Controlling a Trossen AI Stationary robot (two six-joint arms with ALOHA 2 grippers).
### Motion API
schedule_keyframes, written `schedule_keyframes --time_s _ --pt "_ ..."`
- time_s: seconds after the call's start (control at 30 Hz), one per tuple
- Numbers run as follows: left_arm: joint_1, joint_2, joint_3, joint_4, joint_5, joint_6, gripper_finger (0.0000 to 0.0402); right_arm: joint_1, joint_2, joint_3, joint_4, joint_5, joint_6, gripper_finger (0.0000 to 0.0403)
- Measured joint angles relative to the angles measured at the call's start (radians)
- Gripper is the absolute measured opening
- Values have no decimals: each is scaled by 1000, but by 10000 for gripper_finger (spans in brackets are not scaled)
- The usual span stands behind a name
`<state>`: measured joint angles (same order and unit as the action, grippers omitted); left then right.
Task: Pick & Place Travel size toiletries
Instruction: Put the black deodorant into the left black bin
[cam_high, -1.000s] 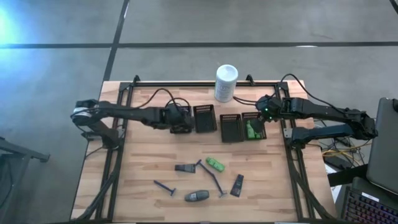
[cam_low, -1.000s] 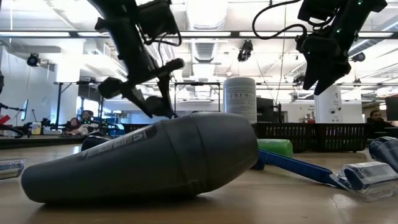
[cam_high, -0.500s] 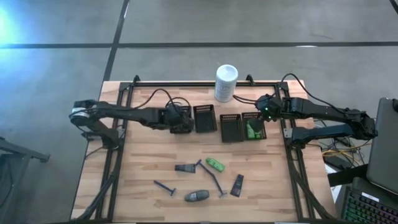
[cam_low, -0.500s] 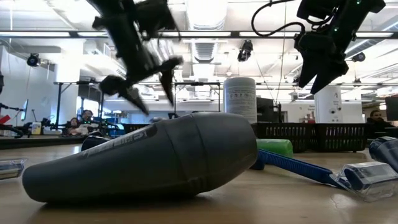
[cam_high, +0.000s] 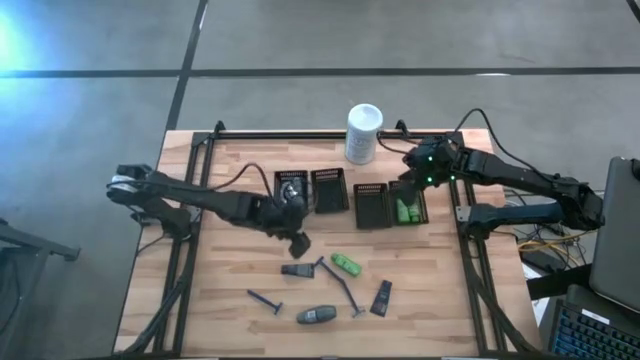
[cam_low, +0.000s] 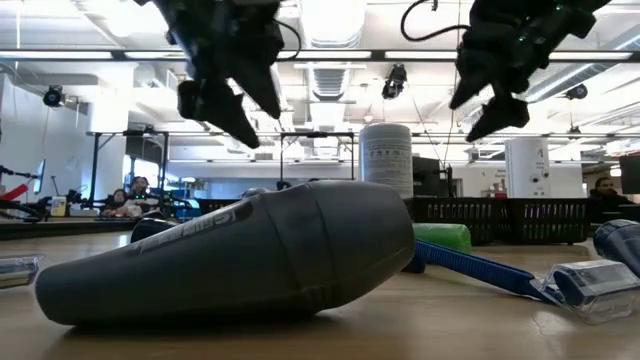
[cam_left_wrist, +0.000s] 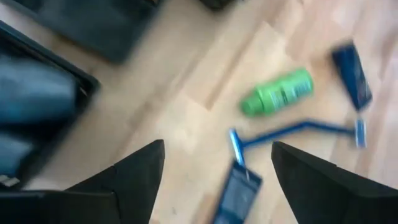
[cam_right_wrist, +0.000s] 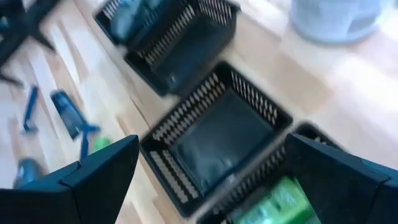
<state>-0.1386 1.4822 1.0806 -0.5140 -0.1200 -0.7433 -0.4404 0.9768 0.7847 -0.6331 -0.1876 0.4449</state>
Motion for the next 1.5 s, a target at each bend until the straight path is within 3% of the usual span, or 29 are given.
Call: schedule_keyframes --time_s 0.2,0.73,0.93,1.2,1.5 --pt "-72 0 -4 -27 2 1 295 -1 0 22 95 4 0 400" --pt "-285 14 -29 -144 45 86 293 -1 -1 49 90 2 71 400" --pt "-332 15 -62 -153 51 75 293 18 2 47 90 -97 100 400" --pt "-370 13 -75 -234 50 169 284 76 66 42 90 -102 188 400" --pt "-406 -143 -217 -271 24 213 271 92 154 42 92 -106 228 400"
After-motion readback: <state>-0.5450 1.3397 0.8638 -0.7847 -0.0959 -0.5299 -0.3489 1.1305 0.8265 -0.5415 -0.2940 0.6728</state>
